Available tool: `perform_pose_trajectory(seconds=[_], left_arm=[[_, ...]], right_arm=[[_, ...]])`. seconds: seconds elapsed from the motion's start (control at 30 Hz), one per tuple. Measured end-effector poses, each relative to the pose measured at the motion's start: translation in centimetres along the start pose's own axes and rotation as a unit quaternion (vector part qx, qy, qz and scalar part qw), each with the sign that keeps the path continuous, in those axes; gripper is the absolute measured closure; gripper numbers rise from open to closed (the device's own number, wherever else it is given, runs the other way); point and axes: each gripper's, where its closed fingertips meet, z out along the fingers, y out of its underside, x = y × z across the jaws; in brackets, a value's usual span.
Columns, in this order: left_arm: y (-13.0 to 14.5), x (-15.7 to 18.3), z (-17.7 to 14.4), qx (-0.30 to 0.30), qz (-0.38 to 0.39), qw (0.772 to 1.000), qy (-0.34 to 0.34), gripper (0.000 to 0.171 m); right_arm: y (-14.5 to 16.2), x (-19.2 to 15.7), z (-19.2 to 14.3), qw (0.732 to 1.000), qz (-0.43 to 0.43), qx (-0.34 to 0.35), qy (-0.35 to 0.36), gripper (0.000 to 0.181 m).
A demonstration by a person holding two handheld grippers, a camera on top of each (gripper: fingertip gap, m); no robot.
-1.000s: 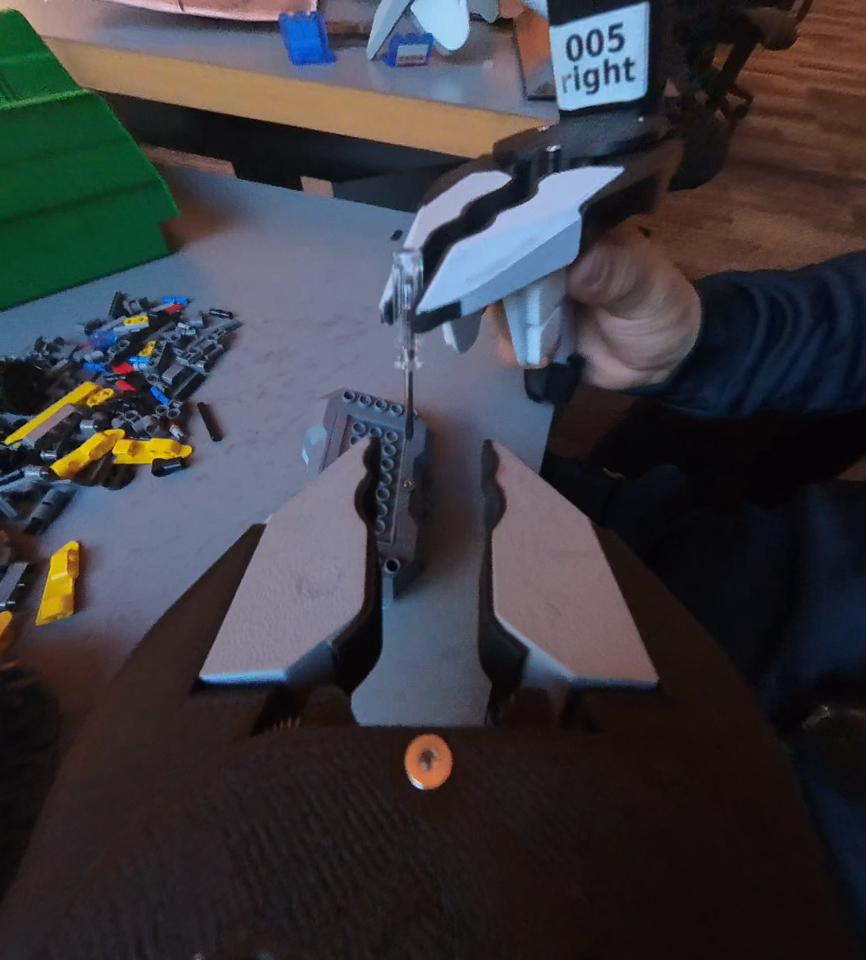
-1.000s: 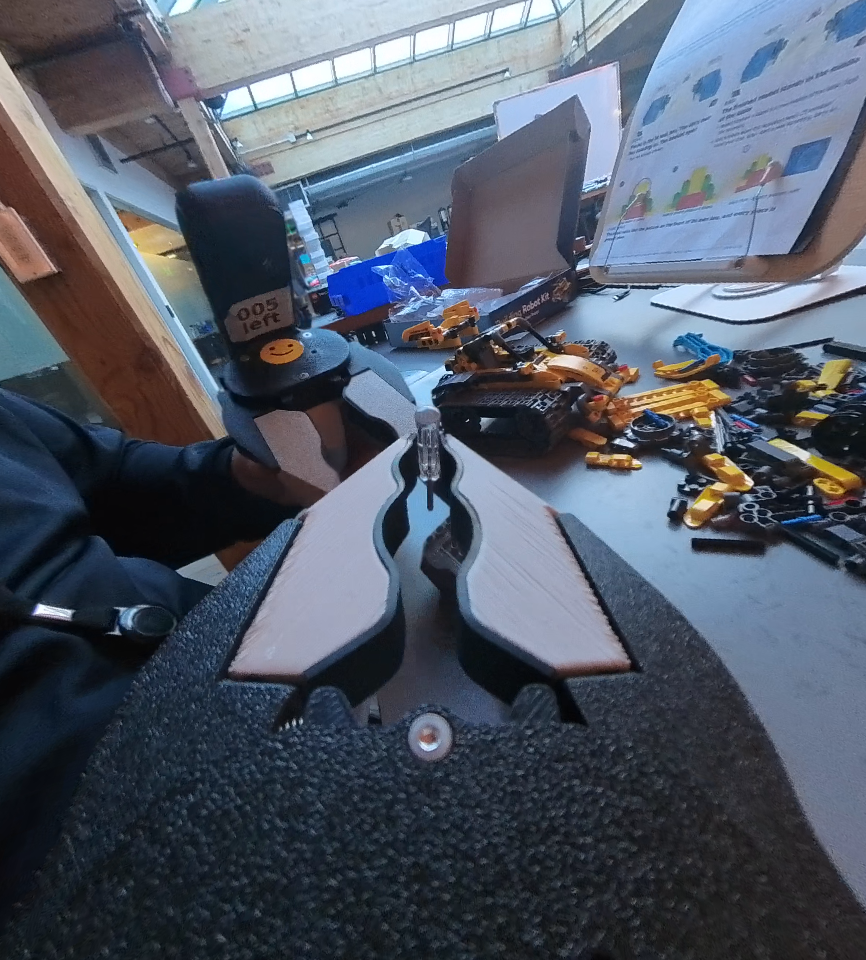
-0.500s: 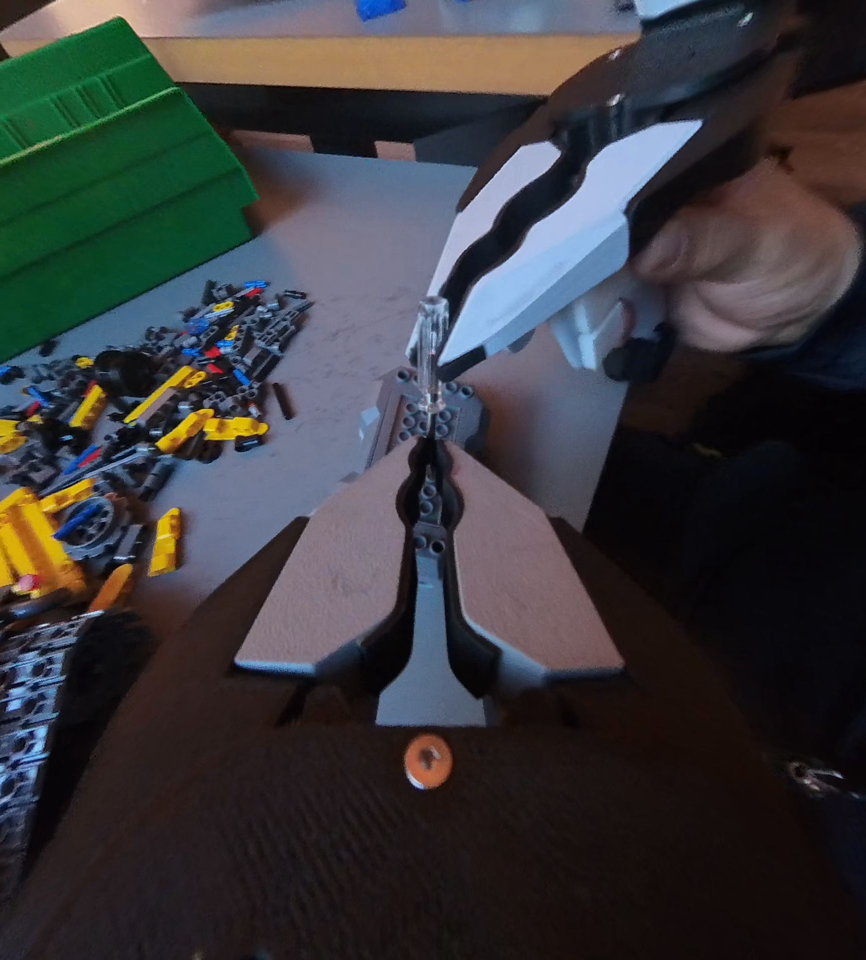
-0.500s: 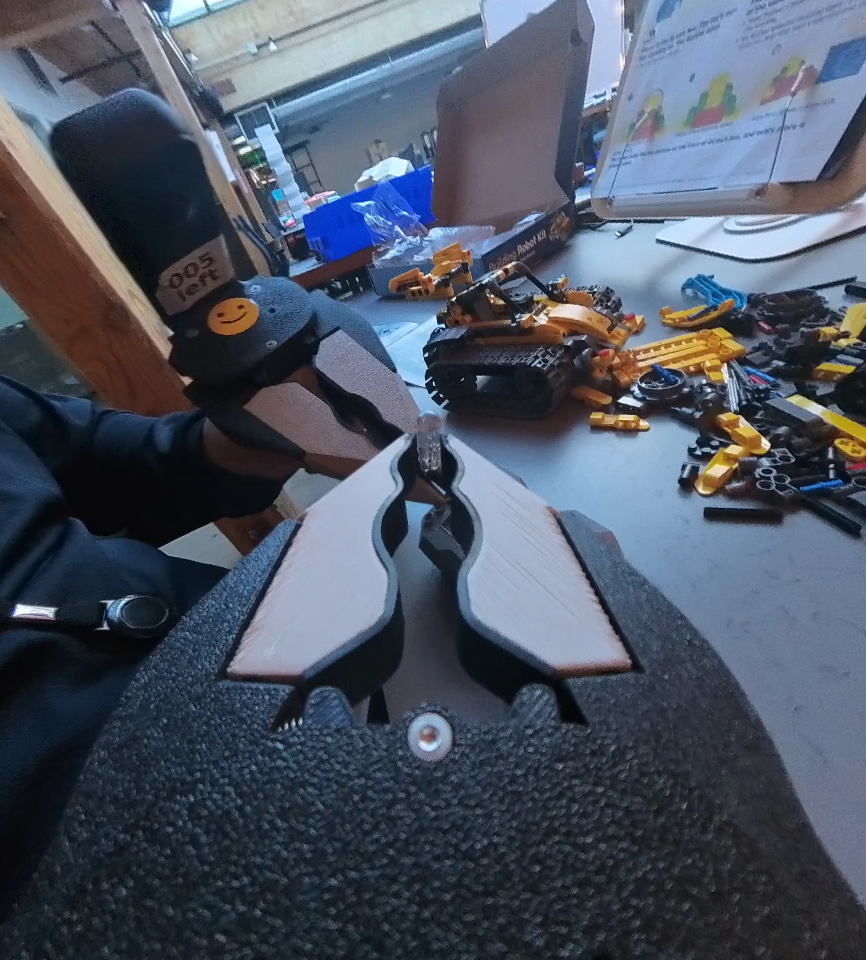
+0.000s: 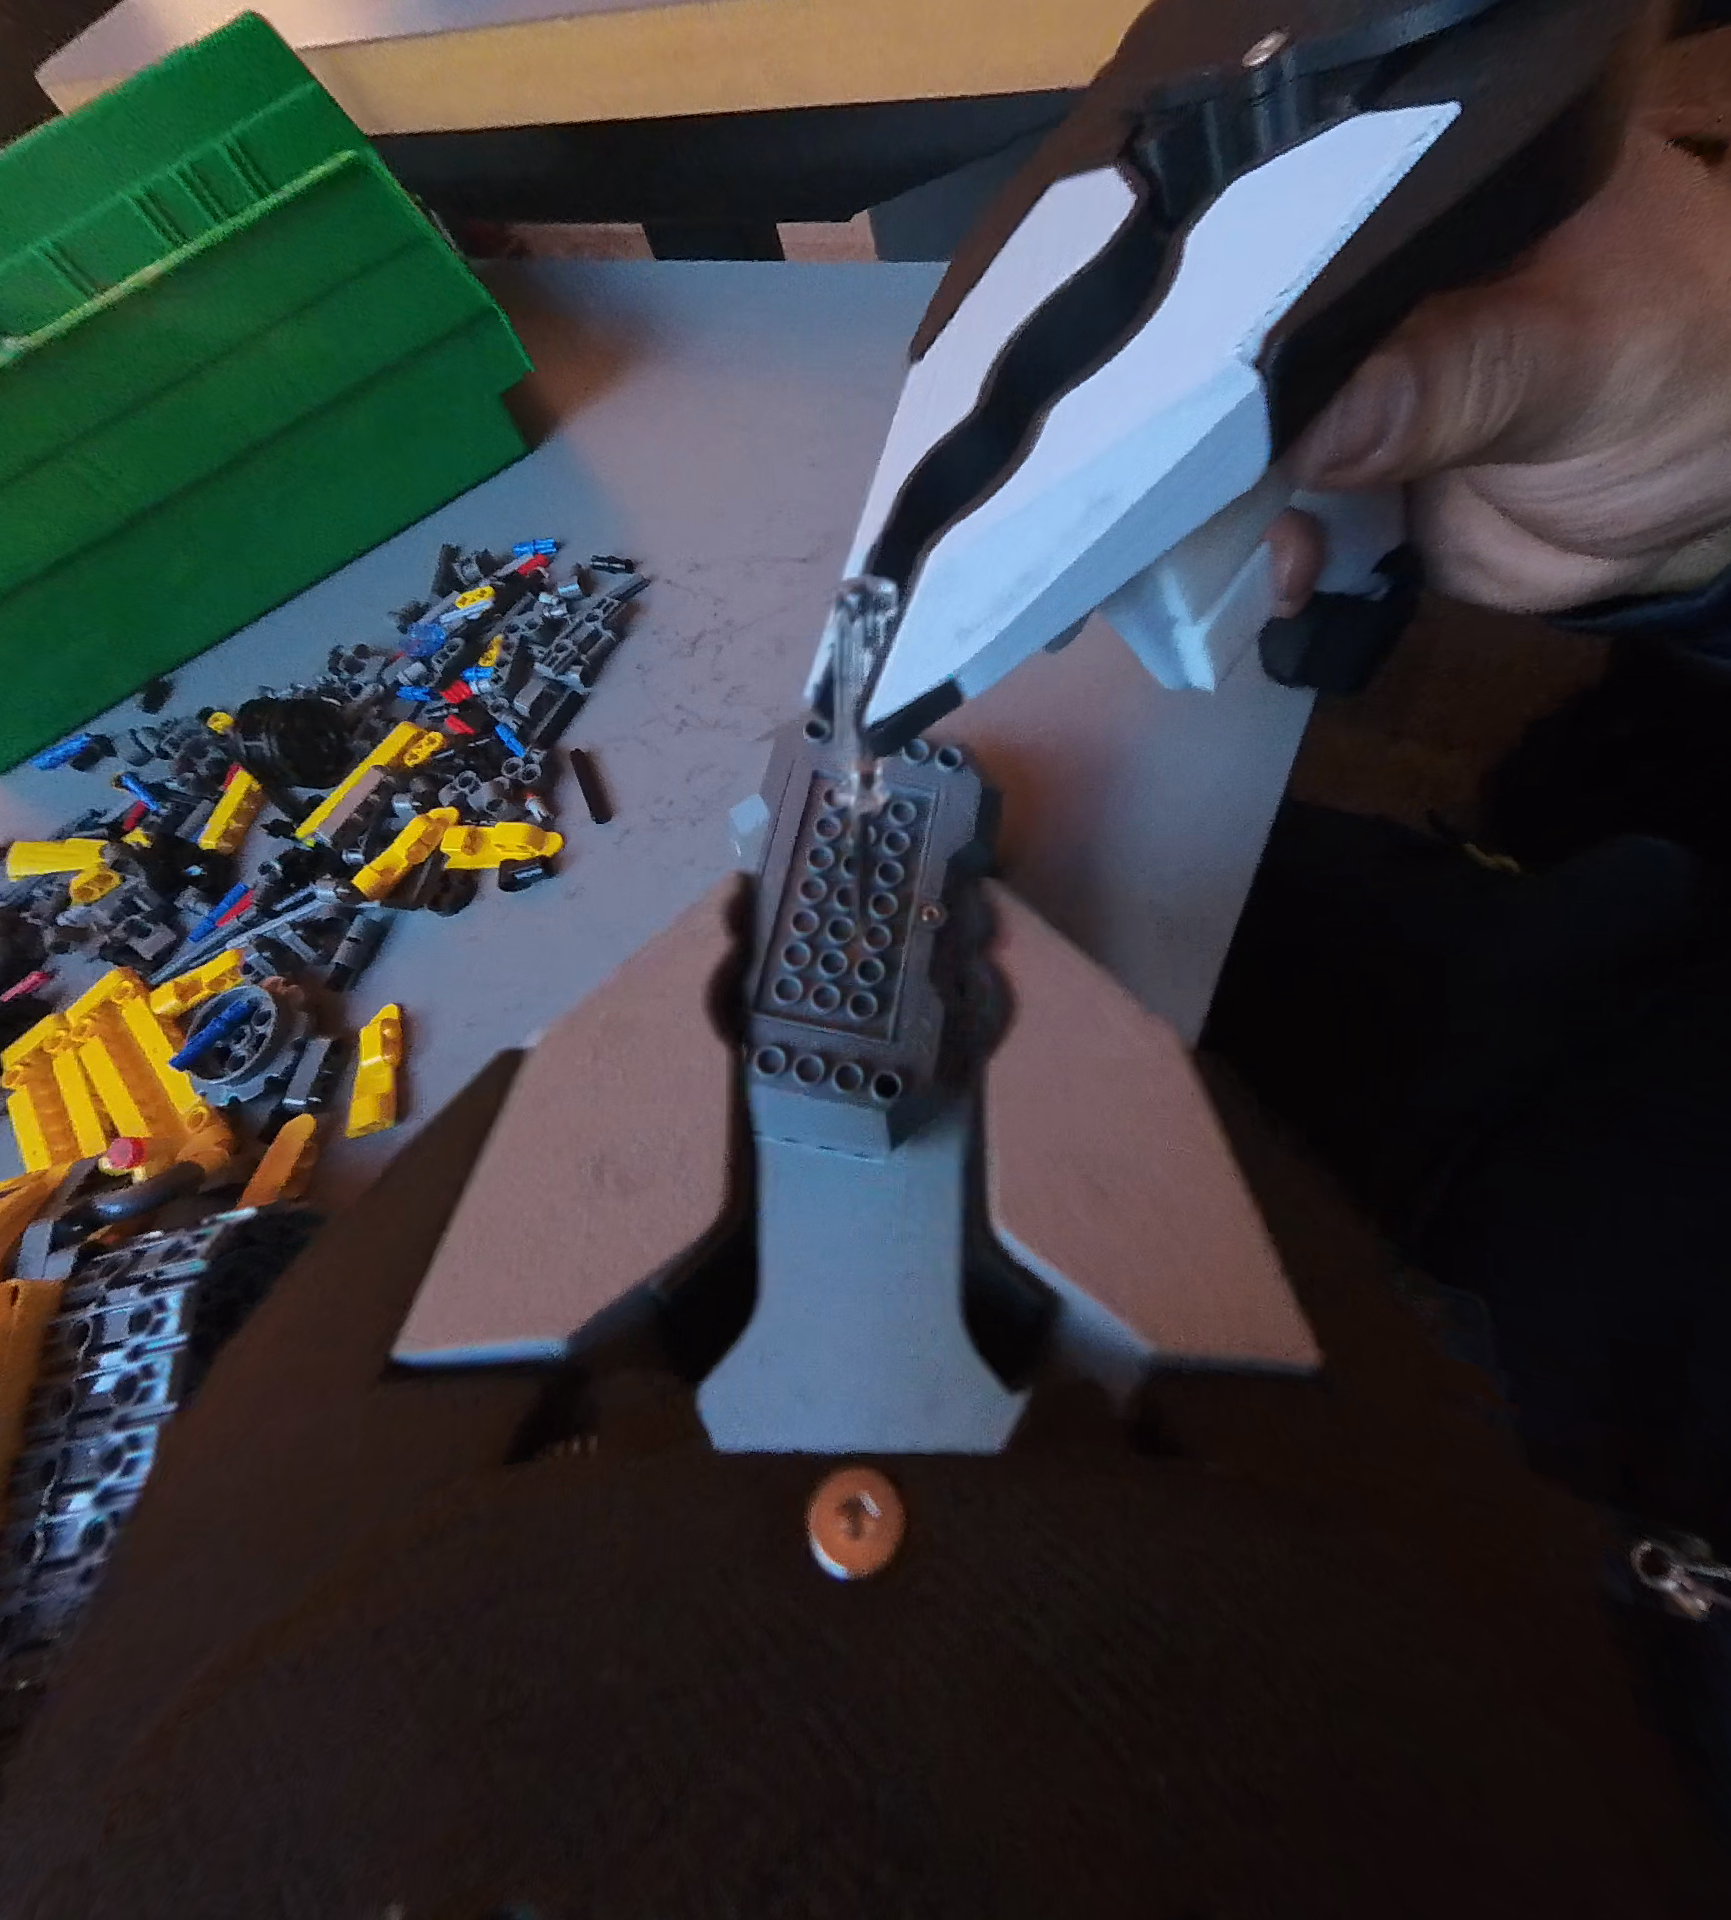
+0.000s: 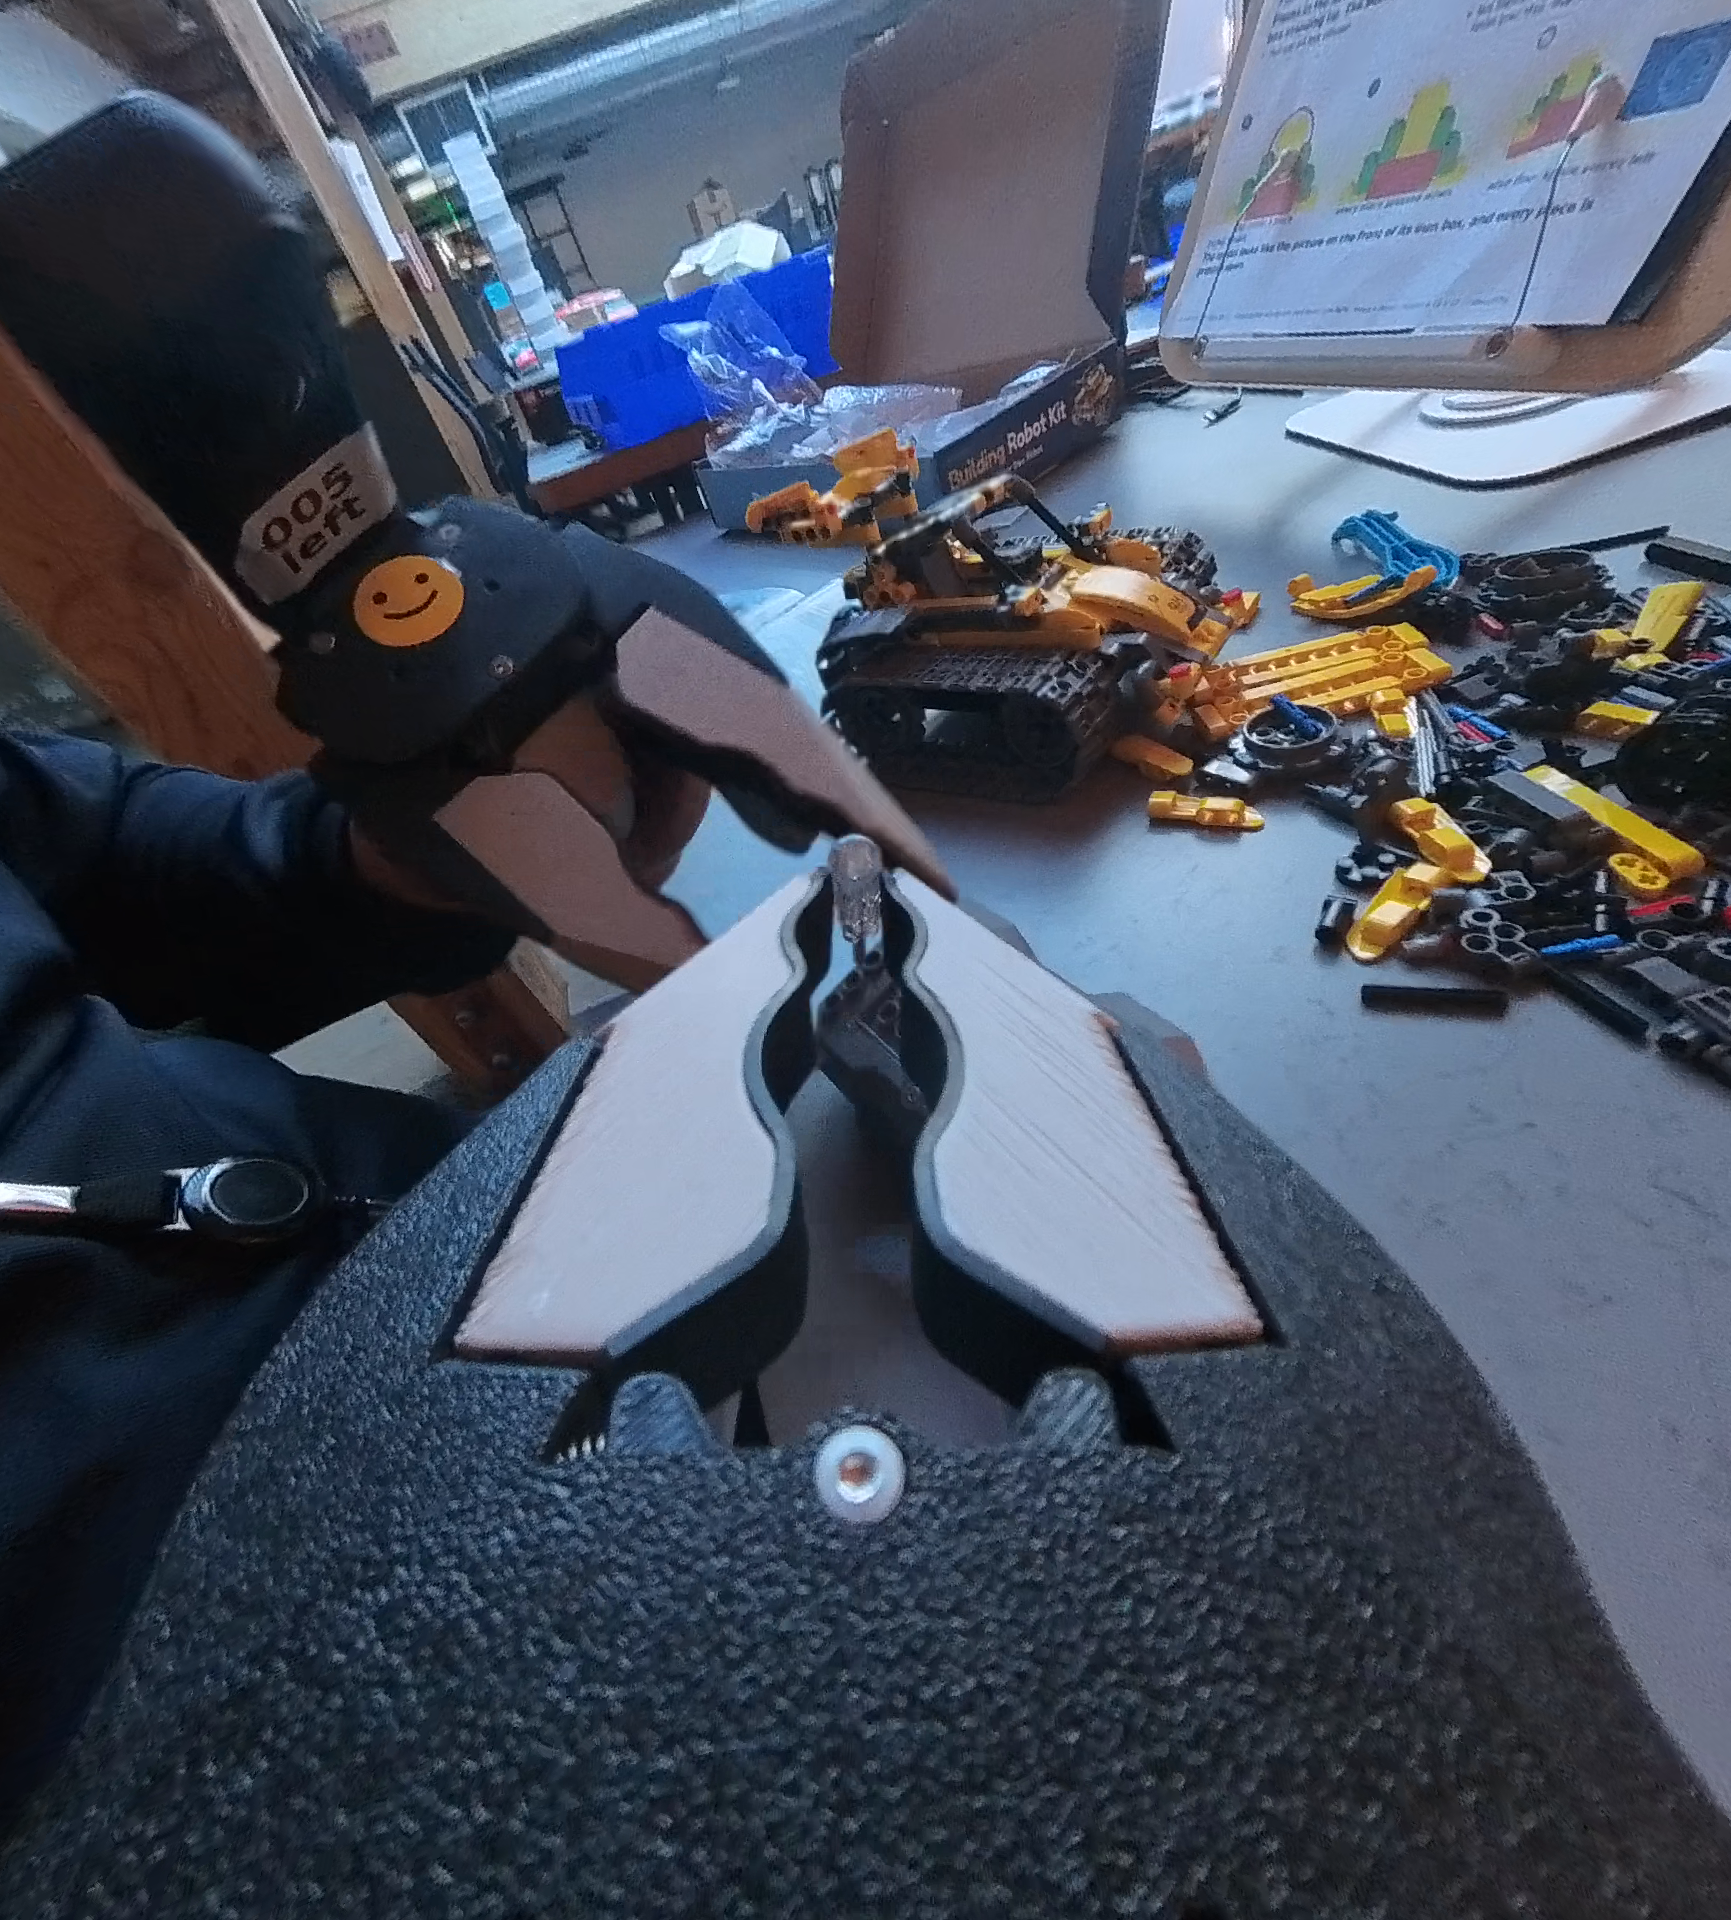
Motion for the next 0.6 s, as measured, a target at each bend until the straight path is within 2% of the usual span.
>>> perform_pose_trajectory(seconds=[0.03, 0.1, 0.17, 0.27, 0.3, 0.37, 0.6], left_arm=[[0.2, -0.1, 0.1, -0.006, -0.007, 1.000, 0.007, 0.118], [1.1, -0.8, 0.3, -0.023, -0.010, 1.000, 0.010, 0.102], [1.9, -0.9, 0.5, -0.035, -0.016, 0.999, 0.026, 0.097], [2.7, -0.3, 1.1, -0.043, -0.032, 0.997, 0.057, 0.099], [3.0, -0.4, 1.3, -0.046, -0.034, 0.997, 0.054, 0.098], [3.7, -0.8, 1.6, -0.057, -0.031, 0.997, 0.043, 0.106], [3.6, -0.9, 1.8, -0.033, -0.025, 0.999, 0.032, 0.105]], right_arm=[[0.0, 0.1, -0.2, 1.000, -0.006, -0.012, 0.003, 0.173], [0.3, 0.3, -0.5, 0.999, -0.027, -0.044, 0.012, 0.173], [0.7, 0.5, -0.7, 0.995, -0.052, -0.075, 0.027, 0.173], [1.1, 0.4, -0.6, 0.990, -0.086, -0.099, 0.045, 0.173], [1.2, 0.3, -0.6, 0.989, -0.095, -0.106, 0.048, 0.173], [1.6, 0.2, -0.5, 0.986, -0.105, -0.120, 0.050, 0.173], [1.6, 0.9, -0.9, 0.985, -0.110, -0.114, 0.071, 0.173]])
